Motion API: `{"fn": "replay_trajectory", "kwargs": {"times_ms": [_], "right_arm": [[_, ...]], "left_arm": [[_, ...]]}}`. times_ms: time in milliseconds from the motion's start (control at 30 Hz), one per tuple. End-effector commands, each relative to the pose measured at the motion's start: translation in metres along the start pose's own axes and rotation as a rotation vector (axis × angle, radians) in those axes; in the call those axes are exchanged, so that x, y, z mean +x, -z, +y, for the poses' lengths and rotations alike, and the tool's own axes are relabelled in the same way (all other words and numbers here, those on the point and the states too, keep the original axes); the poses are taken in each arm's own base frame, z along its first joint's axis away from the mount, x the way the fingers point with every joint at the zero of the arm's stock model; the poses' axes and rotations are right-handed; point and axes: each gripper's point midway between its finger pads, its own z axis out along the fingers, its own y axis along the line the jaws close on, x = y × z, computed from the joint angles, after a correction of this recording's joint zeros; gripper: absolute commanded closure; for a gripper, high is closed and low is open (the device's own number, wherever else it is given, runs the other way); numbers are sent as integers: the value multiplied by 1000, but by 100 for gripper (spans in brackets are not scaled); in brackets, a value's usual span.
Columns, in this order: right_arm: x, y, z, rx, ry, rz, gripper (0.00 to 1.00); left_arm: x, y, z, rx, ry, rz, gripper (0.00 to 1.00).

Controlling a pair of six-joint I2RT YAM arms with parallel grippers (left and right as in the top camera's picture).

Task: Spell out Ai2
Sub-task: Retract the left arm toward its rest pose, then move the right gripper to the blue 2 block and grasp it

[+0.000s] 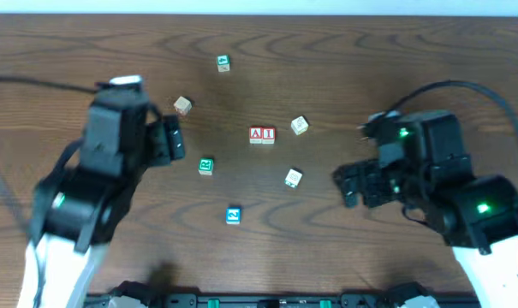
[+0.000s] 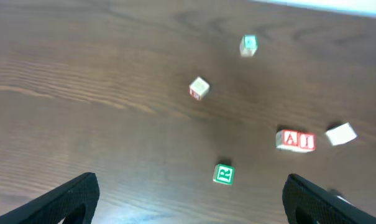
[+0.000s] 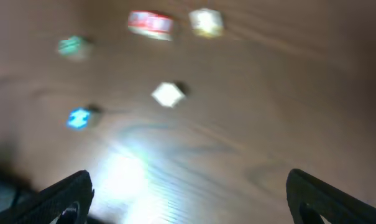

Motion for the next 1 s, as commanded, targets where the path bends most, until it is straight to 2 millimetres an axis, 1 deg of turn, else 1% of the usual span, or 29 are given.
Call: {"fn": "replay_trajectory", "kwargs": {"times_ms": [0,67,133,200,300,333,400,467,533,633,700,767,867,967], "right_arm": [[3,4,56,-248,310,-20,1],[8,6,84,-378,467,-33,1],[13,5,100,-448,557,-24,1],[20,-3,107,-467,609,14,1],[42,-20,119,-521,756,125,1],[46,-26,121,-526,785,154,1],[53,-41,124,-524,838,210,1],[60,-57,128,-526,886,267,1],[66,-79,135,-547,931,318,1],[68,-115,146,-562,953,355,1],[76,-133,150,-577,998,392,1],[85,-152,149,-555,1025,445,1],[94,-173,148,-528,1049,495,1],[101,-191,160,-547,1075,492,1]], "left_arm": [[-9,34,13,-3,57,-98,5],[-10,52,17,15,71,-147,4],[-8,63,20,23,77,-172,4],[-4,68,23,23,77,-172,5],[7,67,26,11,66,-130,5],[9,67,27,8,63,-119,5],[11,67,27,6,69,-112,4],[8,67,26,10,72,-125,4],[3,68,25,18,77,-146,4],[1,68,24,20,79,-153,4],[2,68,25,19,77,-148,5],[4,68,25,15,75,-141,5],[7,67,27,8,73,-131,5],[8,67,27,6,71,-126,5]]}}
